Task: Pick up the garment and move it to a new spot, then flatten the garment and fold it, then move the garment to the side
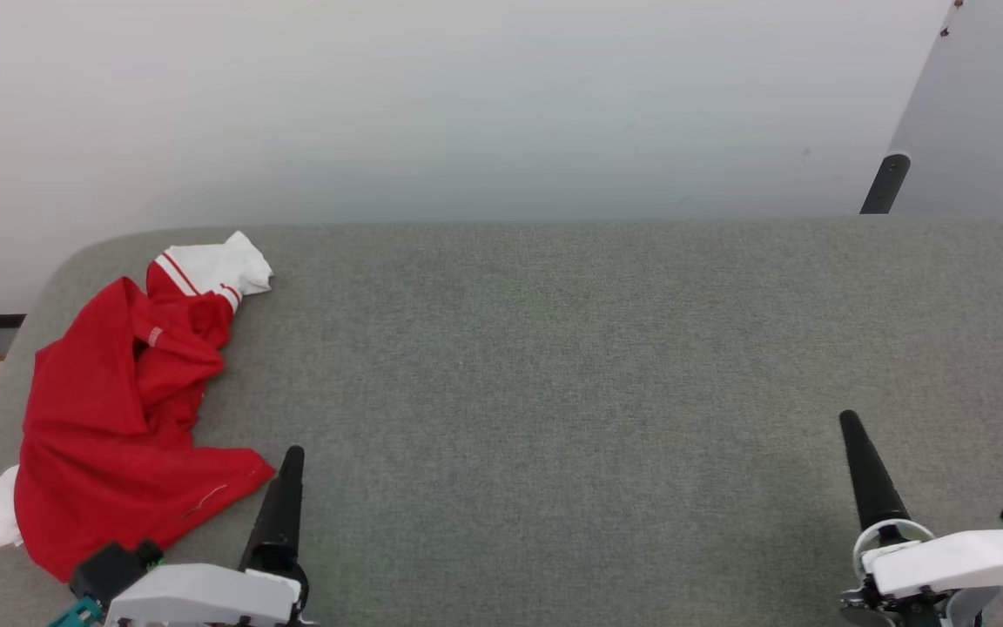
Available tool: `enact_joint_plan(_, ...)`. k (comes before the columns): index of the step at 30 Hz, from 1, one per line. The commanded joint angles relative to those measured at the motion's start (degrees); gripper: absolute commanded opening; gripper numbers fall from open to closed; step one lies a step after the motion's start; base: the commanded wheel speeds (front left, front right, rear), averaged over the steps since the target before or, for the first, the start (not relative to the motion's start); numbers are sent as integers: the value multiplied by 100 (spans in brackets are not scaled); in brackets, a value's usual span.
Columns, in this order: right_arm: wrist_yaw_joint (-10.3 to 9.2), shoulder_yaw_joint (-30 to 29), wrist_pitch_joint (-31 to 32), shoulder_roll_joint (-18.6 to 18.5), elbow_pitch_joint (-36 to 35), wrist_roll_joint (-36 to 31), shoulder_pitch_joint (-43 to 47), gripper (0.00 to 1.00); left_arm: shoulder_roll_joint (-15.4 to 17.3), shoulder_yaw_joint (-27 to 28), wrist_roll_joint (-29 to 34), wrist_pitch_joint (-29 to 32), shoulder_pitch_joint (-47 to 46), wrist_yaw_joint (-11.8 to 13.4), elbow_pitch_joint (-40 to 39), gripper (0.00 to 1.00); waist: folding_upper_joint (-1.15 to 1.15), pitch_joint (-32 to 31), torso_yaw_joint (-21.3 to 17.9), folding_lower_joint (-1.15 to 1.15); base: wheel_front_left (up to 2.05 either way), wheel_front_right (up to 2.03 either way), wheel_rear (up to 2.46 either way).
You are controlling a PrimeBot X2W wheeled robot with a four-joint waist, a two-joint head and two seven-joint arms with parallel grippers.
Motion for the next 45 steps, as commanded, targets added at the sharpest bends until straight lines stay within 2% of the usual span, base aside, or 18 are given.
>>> enact_joint_plan(1, 3, 68, -55, -44, -40, -224, -145, 100, 69, -47, 206, -62, -95, 39, -47, 100, 0, -3, 2, 0, 0, 0, 0)
enact_joint_plan(11, 4, 178, -253, -152, 117, -1941, -204, 100, 152, -148, 1473, -281, -145, 228, 4, 100, 0, -21, 23, 0, 0, 0, 0)
enact_joint_plan(19, 4, 14, -380, -11, 113, -3233, -204, 100, 47, -4, 2726, -403, -91, 236, -117, 100, 0, -29, 39, 0, 0, 0, 0)
enact_joint_plan(28, 4, -145, -493, 124, 46, -4069, -155, 100, -85, 165, 3977, -532, -18, 145, -245, 100, 0, -42, 54, 0, 0, 0, 0)
enact_joint_plan(33, 4, -192, -538, 170, 14, -4442, -135, 100, -173, 262, 4504, -593, 5, 5, -295, 100, 0, -49, 64, 0, 0, 0, 0)
enact_joint_plan(45, 5, -243, -653, 226, -59, -5125, -102, 100, -349, 458, 5383, -739, 47, -213, -333, 100, 0, -69, 70, 0, 0, 0, 0)
